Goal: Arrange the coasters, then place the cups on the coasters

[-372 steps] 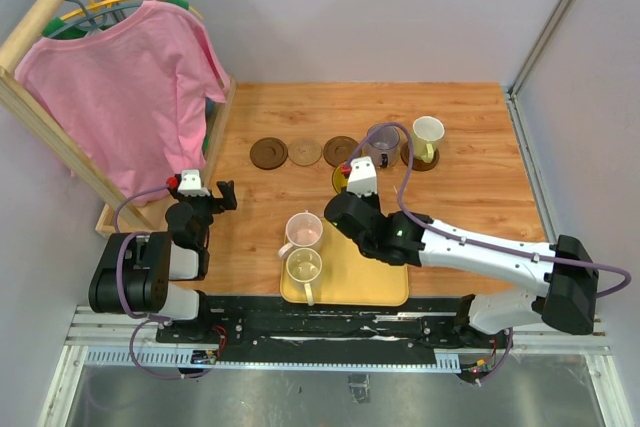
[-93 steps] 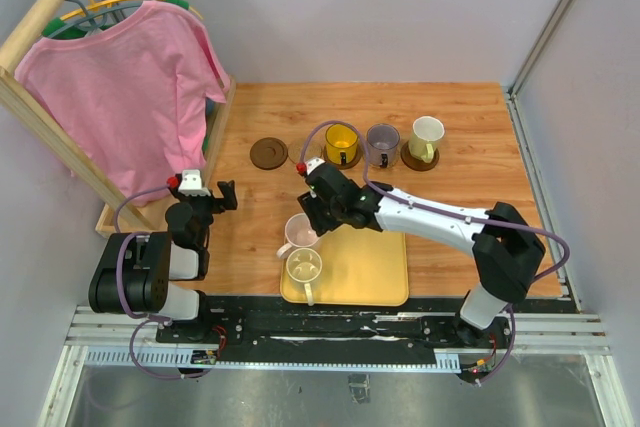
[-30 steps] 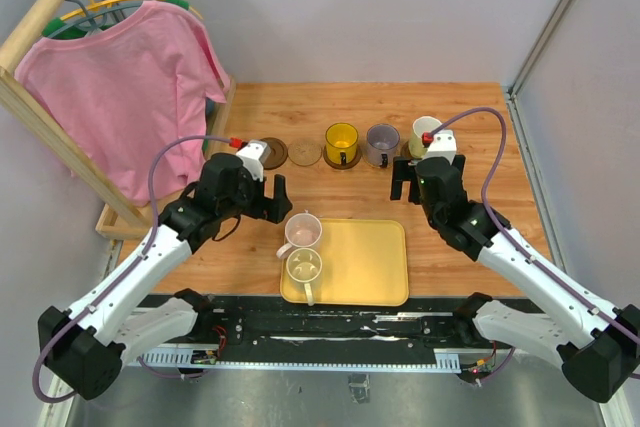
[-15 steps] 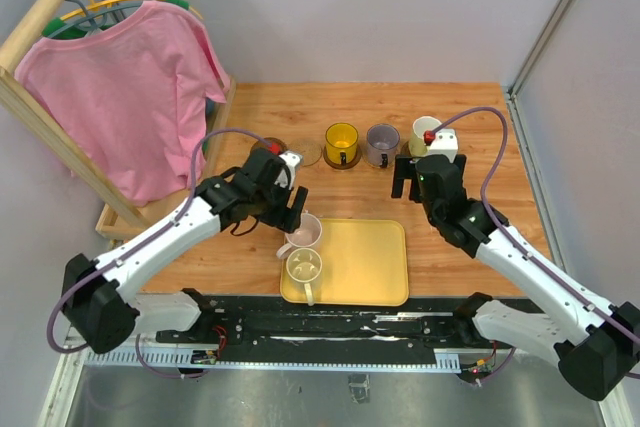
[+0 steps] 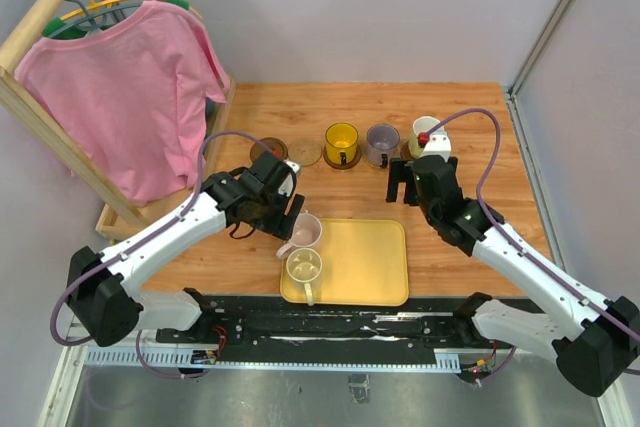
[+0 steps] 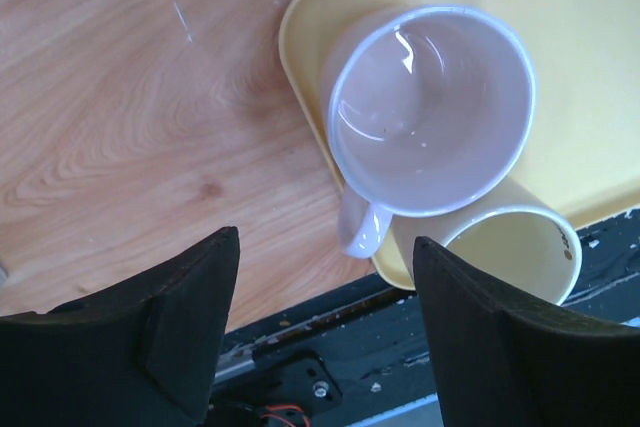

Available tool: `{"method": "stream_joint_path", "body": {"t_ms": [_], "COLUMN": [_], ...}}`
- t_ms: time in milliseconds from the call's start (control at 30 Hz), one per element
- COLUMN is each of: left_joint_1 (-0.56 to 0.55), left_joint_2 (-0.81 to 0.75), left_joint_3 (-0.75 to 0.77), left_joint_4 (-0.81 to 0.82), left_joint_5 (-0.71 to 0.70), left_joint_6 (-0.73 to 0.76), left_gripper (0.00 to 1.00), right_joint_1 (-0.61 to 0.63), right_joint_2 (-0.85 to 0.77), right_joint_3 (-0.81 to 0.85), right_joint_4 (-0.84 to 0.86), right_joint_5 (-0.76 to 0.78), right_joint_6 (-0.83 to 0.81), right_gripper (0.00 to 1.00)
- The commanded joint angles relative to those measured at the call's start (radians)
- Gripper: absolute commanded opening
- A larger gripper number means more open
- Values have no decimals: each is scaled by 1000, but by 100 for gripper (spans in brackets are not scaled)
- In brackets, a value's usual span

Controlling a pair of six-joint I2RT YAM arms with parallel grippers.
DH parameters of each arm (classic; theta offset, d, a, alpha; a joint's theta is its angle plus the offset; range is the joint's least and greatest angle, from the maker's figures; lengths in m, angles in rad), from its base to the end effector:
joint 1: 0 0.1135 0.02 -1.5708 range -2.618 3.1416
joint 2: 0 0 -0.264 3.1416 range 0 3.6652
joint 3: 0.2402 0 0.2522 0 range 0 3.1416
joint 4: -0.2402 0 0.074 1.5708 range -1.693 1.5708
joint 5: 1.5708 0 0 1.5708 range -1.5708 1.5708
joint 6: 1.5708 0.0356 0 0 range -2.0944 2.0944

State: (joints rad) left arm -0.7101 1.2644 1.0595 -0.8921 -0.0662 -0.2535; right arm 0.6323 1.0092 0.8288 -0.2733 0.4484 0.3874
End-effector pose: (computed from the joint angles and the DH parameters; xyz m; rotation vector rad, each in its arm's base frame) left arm 0.1853 -0.1562 0.2766 0.5864 2.6183 -0.2214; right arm 0.1918 0.1214 0.3055 0.0379 1.9824 0.2080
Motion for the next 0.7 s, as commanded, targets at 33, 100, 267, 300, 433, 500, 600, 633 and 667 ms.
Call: {"method": "stream_joint_path", "body": {"t_ms": [33,100,267,300,433,500,600,633,667], "left_joint_1": [-26,-35,-51,-52,-54,-55,-60,-61,-61], "left_joint_2": [-39,-48,-68,-71,-66,-62,-69,-72,-76], "left_joint_3": [-65,-98,-138,-146,-175,-177,-179,-179,-179], "left_joint_4": [-14,9,44,48,71,85,111,119,127], "left_joint_5": [36,49,59,59,46,51,67,70,73], "left_joint_6": [-82,-98,-121,-122,-132,-137,-139,-142,-143], "left_gripper": [74,74,73,73,71,69,66,65,64], "right_joint_1": [-39,-41,-43,-43,-45,-45,-46,-46,-46], "right_joint_2": [18,22,32,33,35,37,37,37,37], "right_joint_3": [-15,-17,-16,-16,-18,-19,-21,-21,-23], "right_joint_4": [11,14,18,17,23,23,24,24,25], "right_joint_5": [-55,-64,-80,-82,-90,-95,-98,-97,-96], "right_joint_6": [22,26,28,30,33,36,36,36,38], "right_gripper": [93,93,92,92,91,91,90,90,90]}}
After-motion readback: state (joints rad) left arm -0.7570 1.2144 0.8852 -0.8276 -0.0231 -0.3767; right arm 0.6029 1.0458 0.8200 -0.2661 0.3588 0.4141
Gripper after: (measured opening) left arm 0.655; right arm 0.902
